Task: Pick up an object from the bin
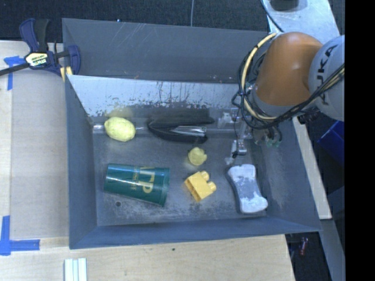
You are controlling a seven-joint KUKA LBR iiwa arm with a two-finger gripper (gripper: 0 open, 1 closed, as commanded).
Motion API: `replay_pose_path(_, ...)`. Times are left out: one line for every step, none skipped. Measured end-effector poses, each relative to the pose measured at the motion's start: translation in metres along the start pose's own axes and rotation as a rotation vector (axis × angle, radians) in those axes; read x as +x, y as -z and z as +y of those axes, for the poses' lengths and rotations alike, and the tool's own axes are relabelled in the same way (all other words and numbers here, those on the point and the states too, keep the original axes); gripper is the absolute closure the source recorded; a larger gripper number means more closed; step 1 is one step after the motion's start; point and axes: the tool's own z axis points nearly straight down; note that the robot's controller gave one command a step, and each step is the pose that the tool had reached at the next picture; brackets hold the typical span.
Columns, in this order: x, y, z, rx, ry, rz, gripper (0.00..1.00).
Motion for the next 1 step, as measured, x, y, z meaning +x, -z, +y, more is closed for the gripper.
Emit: replay_pose_path(-0.0020, 0.0043, 0.0000, 0.001, 0.001, -0.008, 0.00)
